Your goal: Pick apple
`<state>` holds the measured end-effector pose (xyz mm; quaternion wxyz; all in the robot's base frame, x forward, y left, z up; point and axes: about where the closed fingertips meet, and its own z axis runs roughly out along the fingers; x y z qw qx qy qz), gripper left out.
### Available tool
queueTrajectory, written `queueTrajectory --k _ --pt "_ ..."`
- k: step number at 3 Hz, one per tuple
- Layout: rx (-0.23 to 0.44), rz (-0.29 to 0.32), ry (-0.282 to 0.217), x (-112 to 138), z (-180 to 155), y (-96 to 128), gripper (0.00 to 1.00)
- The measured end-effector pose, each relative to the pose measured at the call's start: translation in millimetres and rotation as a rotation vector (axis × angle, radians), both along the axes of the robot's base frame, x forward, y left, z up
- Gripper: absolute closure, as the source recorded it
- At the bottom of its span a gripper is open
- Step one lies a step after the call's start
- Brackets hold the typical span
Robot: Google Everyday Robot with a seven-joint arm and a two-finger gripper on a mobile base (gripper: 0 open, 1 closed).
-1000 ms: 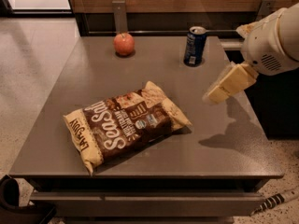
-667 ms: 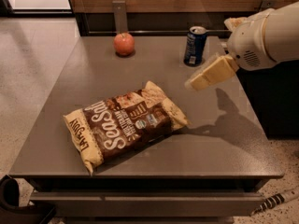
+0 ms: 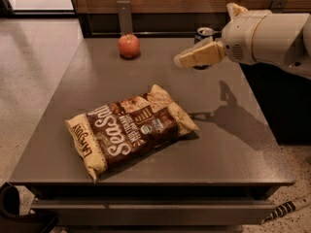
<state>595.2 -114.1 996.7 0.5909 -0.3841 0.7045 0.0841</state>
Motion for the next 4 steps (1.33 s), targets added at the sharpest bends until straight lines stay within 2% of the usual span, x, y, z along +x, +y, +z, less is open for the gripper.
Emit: queueTrajectory --k 1,2,3,4 --pt "0.04 -0.03 -0.053 12 11 4 0.0" --pt "0.035 -0.025 -0.048 11 10 5 0.0" --pt "0.05 -0.024 -0.054 19 12 10 0.0" --pt "0.13 -0.016 -0.073 48 -1 38 0.0"
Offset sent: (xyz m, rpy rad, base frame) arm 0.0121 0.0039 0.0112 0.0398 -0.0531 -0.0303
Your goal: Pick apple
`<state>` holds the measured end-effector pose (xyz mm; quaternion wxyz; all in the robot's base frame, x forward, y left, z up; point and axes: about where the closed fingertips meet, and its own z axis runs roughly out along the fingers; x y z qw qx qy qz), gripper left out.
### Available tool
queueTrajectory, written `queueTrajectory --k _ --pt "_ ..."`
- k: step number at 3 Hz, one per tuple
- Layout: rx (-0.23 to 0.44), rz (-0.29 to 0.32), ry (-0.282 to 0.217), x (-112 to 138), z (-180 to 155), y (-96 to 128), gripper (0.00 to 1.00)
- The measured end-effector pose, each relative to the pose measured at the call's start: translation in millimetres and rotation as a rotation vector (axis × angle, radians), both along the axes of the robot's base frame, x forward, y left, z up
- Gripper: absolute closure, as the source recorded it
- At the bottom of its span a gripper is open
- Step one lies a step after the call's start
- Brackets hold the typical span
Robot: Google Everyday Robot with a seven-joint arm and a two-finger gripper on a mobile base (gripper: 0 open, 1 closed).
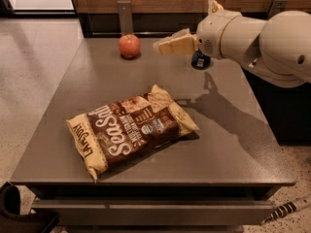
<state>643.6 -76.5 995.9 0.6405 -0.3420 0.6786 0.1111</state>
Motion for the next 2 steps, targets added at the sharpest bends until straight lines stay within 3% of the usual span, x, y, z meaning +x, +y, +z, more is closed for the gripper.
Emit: queueTrajectory --k 2 --pt "0.127 0.024 -0.011 49 -33 54 0.0"
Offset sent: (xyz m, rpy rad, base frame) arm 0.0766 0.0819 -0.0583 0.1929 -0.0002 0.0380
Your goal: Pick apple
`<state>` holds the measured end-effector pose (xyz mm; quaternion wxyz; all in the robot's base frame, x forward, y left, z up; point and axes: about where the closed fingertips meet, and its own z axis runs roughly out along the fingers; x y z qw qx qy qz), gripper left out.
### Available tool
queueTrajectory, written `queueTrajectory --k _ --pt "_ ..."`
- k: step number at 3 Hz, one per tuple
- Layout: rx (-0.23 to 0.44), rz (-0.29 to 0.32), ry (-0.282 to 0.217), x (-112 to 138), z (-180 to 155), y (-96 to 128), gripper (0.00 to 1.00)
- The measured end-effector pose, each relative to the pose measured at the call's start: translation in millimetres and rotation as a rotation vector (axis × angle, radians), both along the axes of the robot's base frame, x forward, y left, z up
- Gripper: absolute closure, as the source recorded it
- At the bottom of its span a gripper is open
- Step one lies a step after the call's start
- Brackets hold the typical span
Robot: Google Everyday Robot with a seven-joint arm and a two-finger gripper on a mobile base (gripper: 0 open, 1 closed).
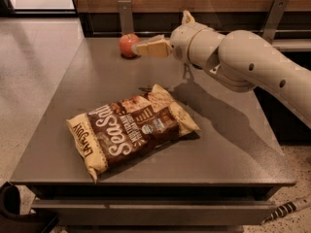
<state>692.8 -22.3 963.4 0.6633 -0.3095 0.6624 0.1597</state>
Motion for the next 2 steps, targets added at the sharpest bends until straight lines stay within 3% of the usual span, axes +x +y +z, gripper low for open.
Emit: queueTrajectory --k 1,2 --pt "0.035 0.038 0.053 28 -25 27 0.0" --pt "0.031 0.07 0.117 57 -52 39 0.0"
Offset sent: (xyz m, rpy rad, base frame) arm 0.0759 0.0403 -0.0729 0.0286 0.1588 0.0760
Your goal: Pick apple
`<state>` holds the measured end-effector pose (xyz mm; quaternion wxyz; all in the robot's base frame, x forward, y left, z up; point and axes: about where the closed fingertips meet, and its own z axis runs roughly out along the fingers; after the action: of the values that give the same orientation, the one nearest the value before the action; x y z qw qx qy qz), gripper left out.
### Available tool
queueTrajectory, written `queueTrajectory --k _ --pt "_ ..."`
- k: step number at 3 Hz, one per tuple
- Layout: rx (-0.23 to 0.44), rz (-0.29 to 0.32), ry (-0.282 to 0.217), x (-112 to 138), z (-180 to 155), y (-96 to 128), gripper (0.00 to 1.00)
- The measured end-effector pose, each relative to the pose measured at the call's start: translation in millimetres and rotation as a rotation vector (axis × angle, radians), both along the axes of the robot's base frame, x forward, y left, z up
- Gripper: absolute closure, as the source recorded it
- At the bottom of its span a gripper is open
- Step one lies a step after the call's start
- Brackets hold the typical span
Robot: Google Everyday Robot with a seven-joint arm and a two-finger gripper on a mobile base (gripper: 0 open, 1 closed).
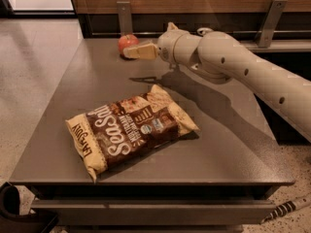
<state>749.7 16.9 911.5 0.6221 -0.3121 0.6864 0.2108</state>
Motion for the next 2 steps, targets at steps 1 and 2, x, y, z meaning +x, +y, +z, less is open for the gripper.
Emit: queueTrajectory --k 1,2 --pt "-0.018 0.026 0.043 19 -16 6 0.0" --pt "-0.025 0.054 0.072 34 -27 18 0.0"
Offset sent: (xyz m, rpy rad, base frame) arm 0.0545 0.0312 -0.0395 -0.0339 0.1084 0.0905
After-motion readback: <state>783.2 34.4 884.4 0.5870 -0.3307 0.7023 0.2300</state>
